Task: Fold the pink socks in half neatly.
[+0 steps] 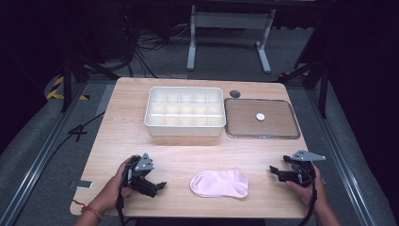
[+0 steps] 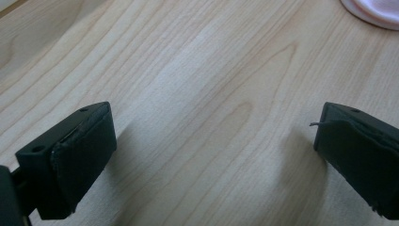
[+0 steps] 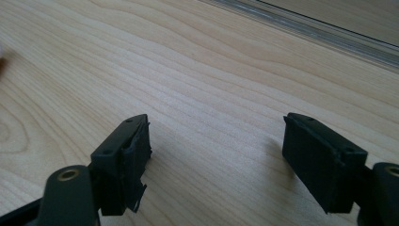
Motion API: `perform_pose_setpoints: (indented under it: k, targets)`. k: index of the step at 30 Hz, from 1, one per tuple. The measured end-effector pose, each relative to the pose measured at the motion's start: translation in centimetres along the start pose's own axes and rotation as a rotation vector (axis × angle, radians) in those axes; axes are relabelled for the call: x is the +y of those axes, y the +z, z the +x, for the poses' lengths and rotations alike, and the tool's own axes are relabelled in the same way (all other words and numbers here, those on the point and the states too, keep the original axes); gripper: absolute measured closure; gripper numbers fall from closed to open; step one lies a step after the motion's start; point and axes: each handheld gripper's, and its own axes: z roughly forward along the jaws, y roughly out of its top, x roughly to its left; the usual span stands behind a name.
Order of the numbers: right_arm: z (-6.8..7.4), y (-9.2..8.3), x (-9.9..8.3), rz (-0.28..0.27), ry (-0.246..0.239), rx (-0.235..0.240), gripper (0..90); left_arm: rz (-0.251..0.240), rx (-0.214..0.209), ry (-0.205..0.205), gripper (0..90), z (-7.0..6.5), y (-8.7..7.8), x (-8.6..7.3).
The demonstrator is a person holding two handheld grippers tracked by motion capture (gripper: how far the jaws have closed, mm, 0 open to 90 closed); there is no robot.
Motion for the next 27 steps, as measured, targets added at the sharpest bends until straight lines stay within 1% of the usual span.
perform_pose_setpoints:
  k: [3,5,6,7,8,12,15,20,21,23,27]
  targets:
    - [-0.01,0.00,0.00,0.000,-0.001,-0.001,24.1,-0.003,0.005,-0.016,0.0,0.02,0.04,-0.02]
    - [-0.01,0.00,0.00,0.000,-0.001,-0.001,24.1,0.000,0.006,-0.012,0.0,0.02,0.00,-0.02]
    - [0.01,0.00,0.00,-0.001,0.002,0.000,24.1,0.001,0.010,-0.003,0.1,0.05,-0.06,-0.05]
    - [-0.02,0.01,-0.01,0.001,-0.003,-0.002,24.1,0.000,0.011,-0.008,0.4,0.00,-0.10,-0.10]
    - [0.01,0.00,0.00,-0.001,0.001,0.000,24.1,0.001,0.013,-0.008,0.4,0.00,-0.12,-0.11]
    - [-0.01,0.00,0.00,0.000,-0.002,0.000,24.1,-0.003,0.009,-0.010,0.4,0.00,-0.13,-0.16]
    - [-0.01,0.01,0.00,0.001,-0.003,-0.003,23.8,-0.002,-0.004,0.004,0.3,0.16,-0.18,-0.22]
    - [0.03,-0.01,-0.01,0.004,0.002,-0.011,22.2,-0.002,-0.006,0.007,0.3,0.18,-0.19,-0.23]
    - [0.08,-0.04,-0.01,0.003,0.007,-0.009,21.9,-0.002,-0.005,0.007,0.3,0.19,-0.19,-0.23]
    - [0.08,-0.07,-0.04,0.003,-0.004,-0.005,23.0,-0.003,-0.006,0.007,0.4,0.19,-0.19,-0.23]
    - [0.57,-0.19,0.06,-0.002,-0.028,0.030,27.0,-0.003,-0.005,0.006,0.4,0.18,-0.19,-0.23]
